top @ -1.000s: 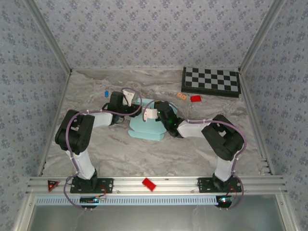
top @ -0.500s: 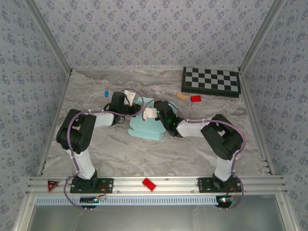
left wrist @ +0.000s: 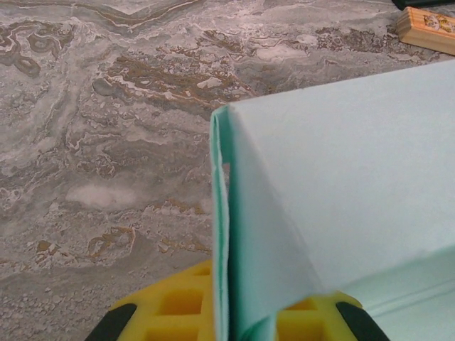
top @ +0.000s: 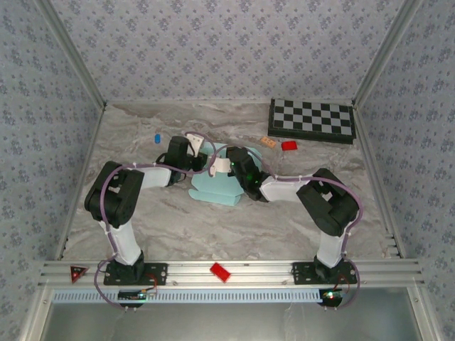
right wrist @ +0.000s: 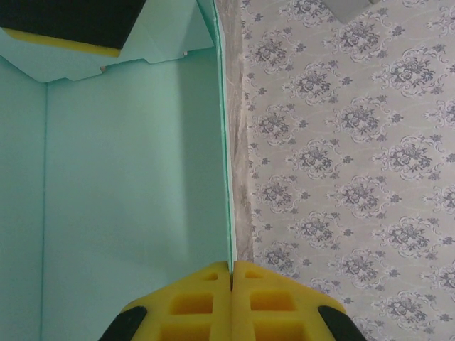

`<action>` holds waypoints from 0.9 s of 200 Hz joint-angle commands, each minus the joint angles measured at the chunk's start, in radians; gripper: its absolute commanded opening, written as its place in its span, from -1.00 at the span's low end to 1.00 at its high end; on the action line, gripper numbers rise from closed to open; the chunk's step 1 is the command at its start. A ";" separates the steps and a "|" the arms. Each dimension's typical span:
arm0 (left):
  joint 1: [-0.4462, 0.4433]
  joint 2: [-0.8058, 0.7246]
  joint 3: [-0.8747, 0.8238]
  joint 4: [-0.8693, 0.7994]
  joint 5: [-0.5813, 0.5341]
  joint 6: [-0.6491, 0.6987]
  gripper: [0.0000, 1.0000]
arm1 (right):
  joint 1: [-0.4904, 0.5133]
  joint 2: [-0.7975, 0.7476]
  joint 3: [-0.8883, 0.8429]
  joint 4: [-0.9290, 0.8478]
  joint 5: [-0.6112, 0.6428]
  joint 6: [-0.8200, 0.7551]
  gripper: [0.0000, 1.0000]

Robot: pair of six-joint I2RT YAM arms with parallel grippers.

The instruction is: Fold the paper box

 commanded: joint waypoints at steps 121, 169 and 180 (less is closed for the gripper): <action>-0.058 -0.177 -0.003 -0.248 -0.208 -0.156 -1.00 | 0.036 -0.228 0.079 -0.258 0.048 0.259 0.43; -0.077 -0.275 0.000 -0.398 -0.313 -0.303 -1.00 | 0.026 -0.346 0.192 -0.621 0.004 0.665 0.44; -0.079 -0.298 0.000 -0.432 -0.327 -0.339 -1.00 | 0.020 -0.360 0.220 -0.692 -0.008 0.745 0.45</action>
